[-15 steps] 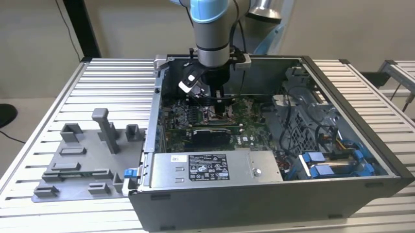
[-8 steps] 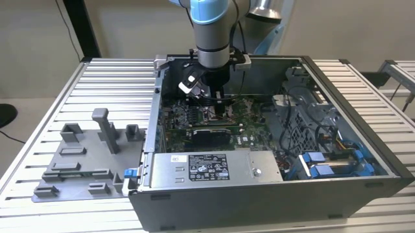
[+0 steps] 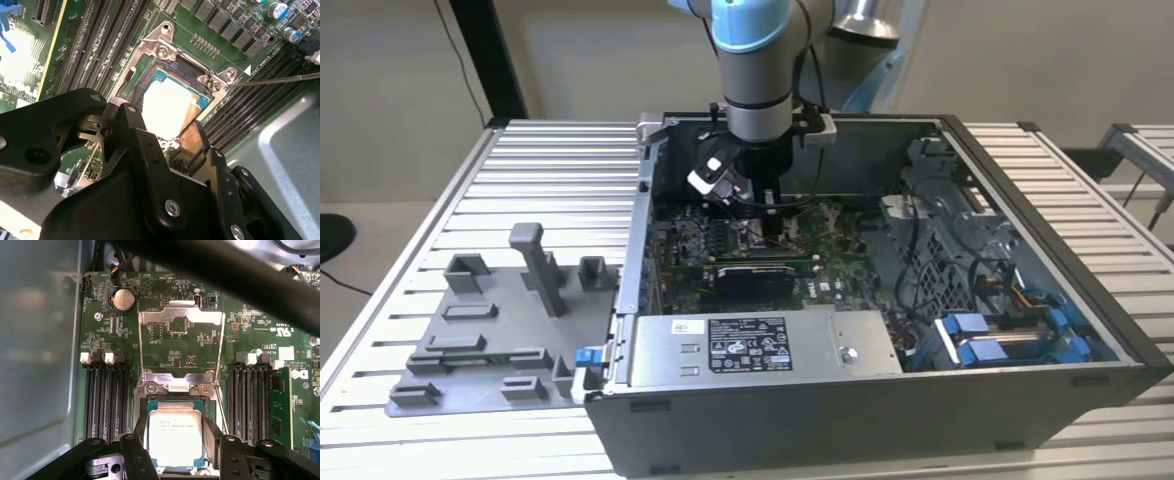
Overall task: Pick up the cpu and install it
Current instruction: 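Pick up the cpu and move it towards the insertion slot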
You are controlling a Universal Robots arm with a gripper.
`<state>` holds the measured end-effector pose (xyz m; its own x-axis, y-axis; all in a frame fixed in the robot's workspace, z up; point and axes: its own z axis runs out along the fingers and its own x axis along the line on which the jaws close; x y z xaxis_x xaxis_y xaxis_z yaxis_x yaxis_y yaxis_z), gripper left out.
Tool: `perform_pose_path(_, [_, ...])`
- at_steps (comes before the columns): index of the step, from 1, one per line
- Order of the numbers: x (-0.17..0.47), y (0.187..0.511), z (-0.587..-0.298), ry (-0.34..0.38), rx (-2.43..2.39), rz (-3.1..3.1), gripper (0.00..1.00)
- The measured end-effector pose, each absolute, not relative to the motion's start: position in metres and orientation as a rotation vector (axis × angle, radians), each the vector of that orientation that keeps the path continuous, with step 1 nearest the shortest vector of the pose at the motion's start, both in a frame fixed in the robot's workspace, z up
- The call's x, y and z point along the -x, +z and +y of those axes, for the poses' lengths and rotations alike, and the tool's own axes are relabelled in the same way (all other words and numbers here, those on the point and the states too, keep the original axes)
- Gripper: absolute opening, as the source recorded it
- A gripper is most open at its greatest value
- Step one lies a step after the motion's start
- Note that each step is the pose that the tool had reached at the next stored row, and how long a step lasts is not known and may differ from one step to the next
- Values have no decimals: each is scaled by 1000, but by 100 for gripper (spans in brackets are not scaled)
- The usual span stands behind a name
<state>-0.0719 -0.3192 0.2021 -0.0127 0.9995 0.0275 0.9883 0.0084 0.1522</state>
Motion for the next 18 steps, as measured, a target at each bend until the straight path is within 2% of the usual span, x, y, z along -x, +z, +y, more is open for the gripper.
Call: perform_pose_path(18, [72, 199, -320, 193, -2142, 2165, 0])
